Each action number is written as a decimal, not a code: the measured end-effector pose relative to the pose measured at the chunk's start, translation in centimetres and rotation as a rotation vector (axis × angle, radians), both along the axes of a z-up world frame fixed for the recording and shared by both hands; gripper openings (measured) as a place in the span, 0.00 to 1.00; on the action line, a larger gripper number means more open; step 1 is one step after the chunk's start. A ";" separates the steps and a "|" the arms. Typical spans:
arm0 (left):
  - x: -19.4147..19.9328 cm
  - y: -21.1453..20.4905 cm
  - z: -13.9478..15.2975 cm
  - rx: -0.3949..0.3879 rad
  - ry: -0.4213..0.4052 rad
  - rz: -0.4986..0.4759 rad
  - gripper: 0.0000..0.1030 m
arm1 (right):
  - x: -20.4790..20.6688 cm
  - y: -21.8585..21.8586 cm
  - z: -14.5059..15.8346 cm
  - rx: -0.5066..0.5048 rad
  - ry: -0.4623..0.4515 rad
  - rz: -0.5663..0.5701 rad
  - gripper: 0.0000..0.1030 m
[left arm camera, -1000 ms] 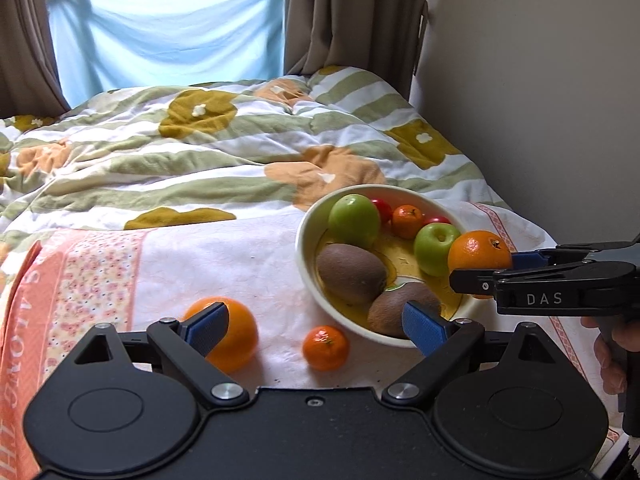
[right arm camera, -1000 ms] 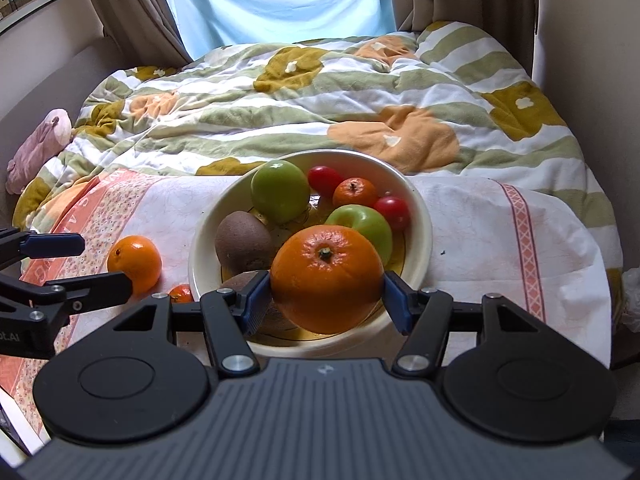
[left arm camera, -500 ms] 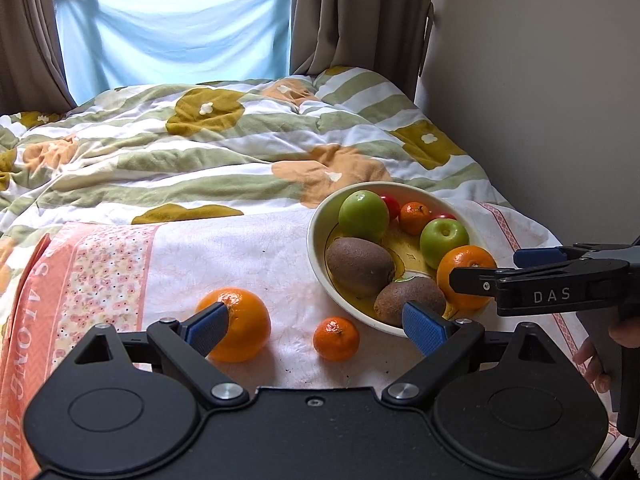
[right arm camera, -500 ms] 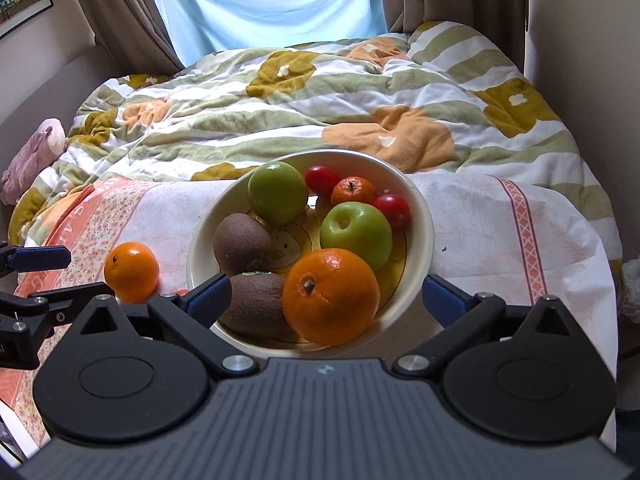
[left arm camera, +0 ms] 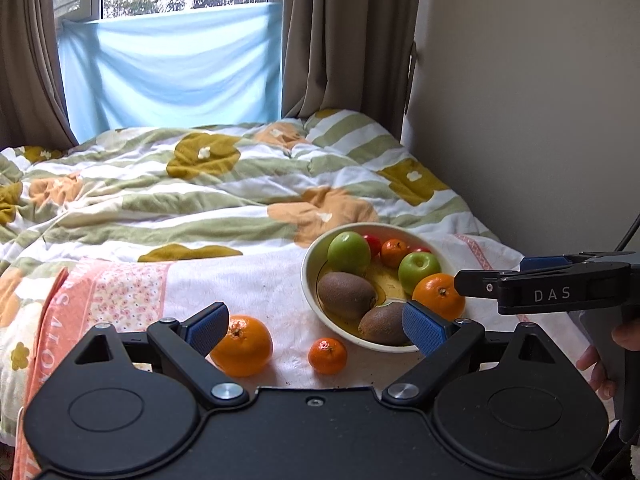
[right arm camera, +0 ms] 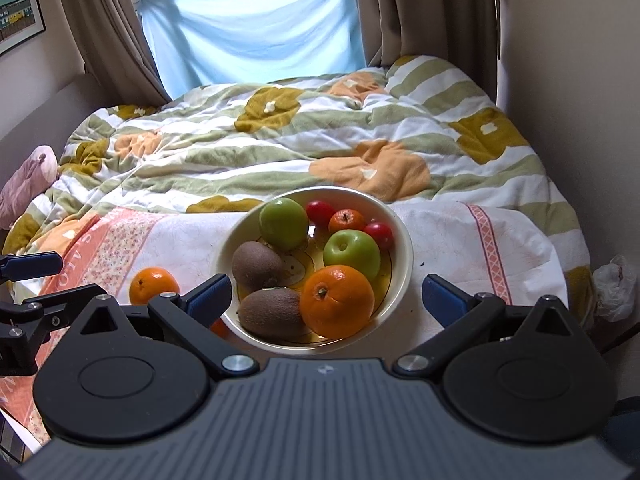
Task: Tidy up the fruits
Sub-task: 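Withdraw both tools from the bowl toward the last orange and mandarin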
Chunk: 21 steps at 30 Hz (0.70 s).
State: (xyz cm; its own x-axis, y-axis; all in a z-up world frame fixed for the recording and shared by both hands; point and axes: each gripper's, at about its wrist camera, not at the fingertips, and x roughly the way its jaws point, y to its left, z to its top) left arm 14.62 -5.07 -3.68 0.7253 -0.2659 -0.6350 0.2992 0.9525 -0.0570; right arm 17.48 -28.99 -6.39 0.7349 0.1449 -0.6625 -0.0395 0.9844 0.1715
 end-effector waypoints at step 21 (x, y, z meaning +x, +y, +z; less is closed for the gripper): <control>-4.5 8.5 5.7 0.024 -0.163 -0.019 0.95 | -7.1 8.5 6.7 -0.050 -0.063 -0.067 1.00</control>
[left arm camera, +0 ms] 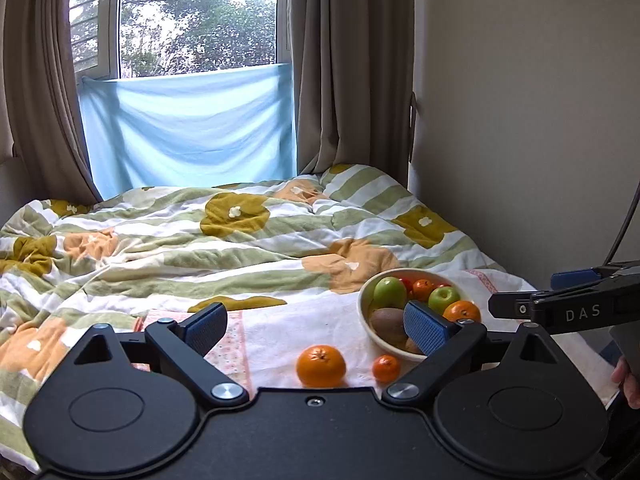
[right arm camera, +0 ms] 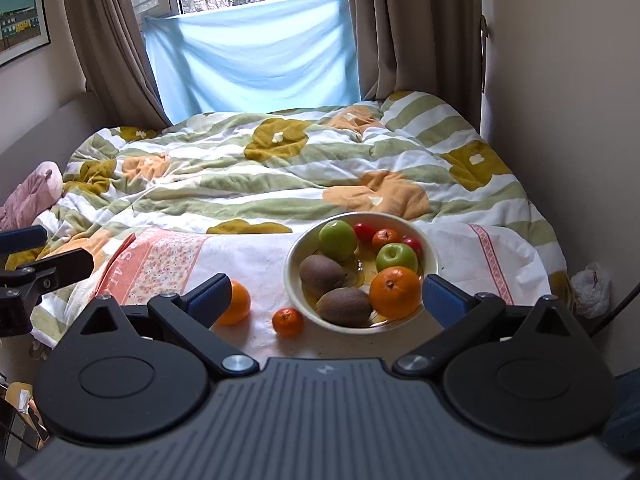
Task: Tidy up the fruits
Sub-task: 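Withdraw both tools from the bowl toward the last orange and mandarin, then grasp the large orange with the left tool while the right tool grasps the mandarin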
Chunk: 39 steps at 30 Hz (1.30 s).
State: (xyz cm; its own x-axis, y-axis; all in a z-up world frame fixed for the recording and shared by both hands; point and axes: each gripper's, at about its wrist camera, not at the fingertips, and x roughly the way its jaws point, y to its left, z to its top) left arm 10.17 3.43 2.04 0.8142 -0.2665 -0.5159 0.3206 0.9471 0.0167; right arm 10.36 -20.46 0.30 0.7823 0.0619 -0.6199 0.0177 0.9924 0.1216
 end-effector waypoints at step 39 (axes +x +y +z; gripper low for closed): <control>14.1 -2.9 -17.5 0.261 0.210 -0.503 0.78 | 8.3 6.6 -14.3 0.058 0.219 -0.218 0.99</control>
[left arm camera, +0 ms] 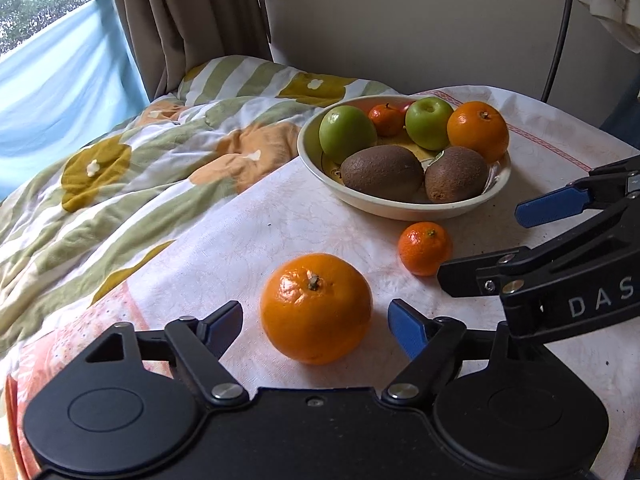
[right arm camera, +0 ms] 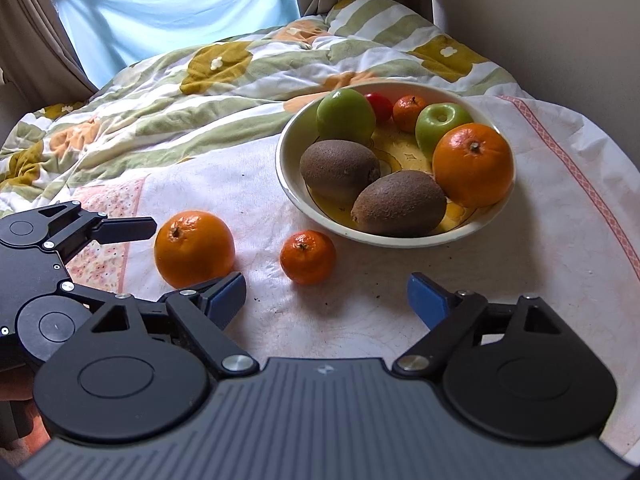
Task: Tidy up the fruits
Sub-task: 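Grasp the large orange with the left tool while the right tool grasps the mandarin, then carry the orange and mandarin in both tools over the bowl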
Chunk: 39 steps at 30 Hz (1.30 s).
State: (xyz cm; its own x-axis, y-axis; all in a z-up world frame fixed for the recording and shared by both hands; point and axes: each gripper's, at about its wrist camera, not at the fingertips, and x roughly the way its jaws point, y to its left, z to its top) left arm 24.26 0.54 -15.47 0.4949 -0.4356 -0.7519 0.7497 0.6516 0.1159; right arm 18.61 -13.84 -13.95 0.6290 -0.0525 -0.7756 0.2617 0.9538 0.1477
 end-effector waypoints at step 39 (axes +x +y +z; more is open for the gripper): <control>-1.1 2.2 0.4 0.010 0.017 0.154 0.65 | 3.7 1.0 -2.3 -0.046 0.026 0.116 0.51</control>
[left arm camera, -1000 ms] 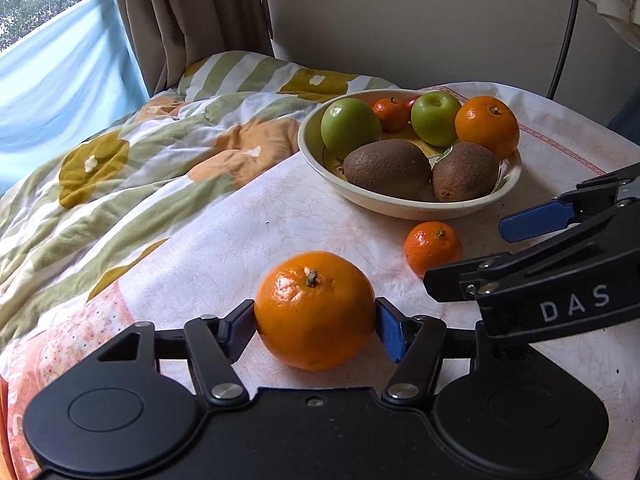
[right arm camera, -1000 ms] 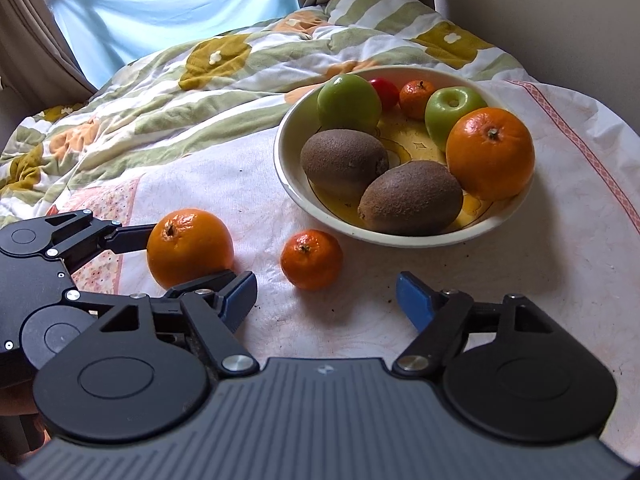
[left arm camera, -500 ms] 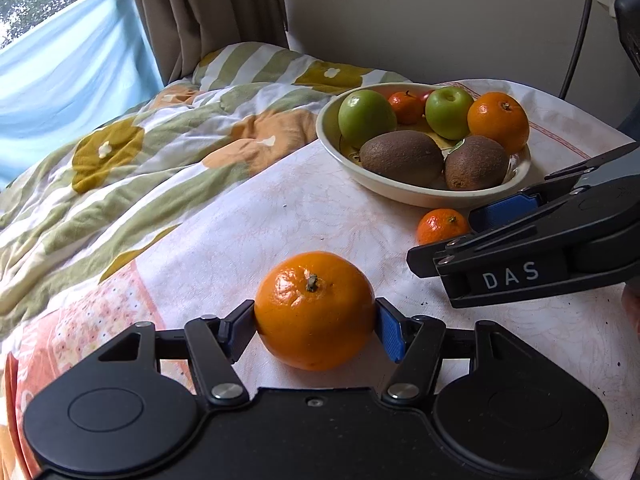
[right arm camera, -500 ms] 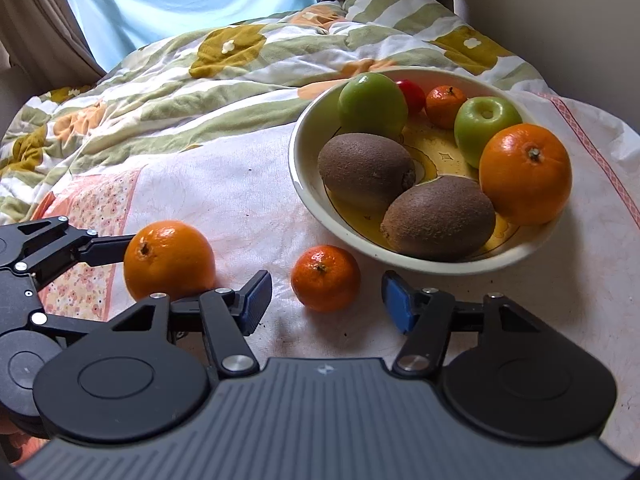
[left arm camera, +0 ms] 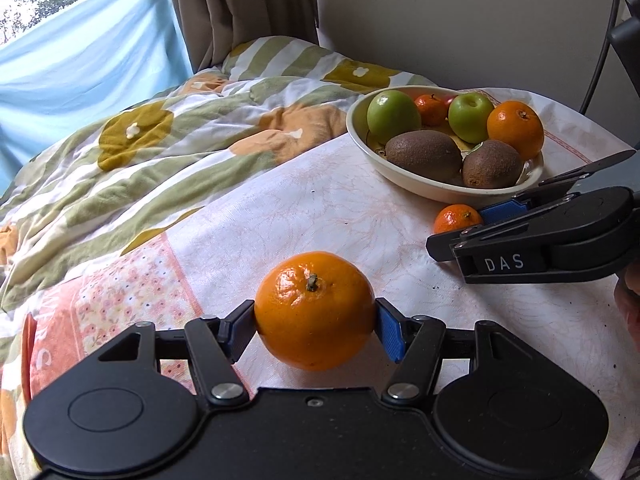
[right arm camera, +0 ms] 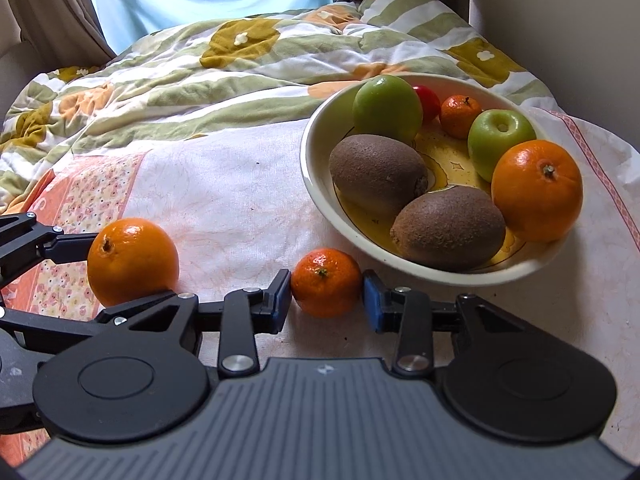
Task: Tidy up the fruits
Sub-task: 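Carry the orange and mandarin in both tools over the bowl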
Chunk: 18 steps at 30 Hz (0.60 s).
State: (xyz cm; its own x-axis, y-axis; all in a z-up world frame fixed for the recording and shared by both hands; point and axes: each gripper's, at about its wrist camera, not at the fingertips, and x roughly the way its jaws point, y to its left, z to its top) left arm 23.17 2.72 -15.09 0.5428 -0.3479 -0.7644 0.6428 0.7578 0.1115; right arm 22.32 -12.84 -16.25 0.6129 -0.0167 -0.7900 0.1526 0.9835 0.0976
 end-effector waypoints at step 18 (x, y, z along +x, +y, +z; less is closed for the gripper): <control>-4.3 -0.1 7.5 -0.078 -0.075 0.054 0.65 | -5.3 -1.5 7.6 0.011 -0.102 0.024 0.51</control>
State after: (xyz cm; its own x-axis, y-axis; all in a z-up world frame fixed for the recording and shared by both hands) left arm 18.89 2.64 -7.57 0.6167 -0.3731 -0.6931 0.5928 0.7995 0.0971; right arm 17.01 -14.33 -8.65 0.6905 0.0076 -0.7233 0.1175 0.9855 0.1225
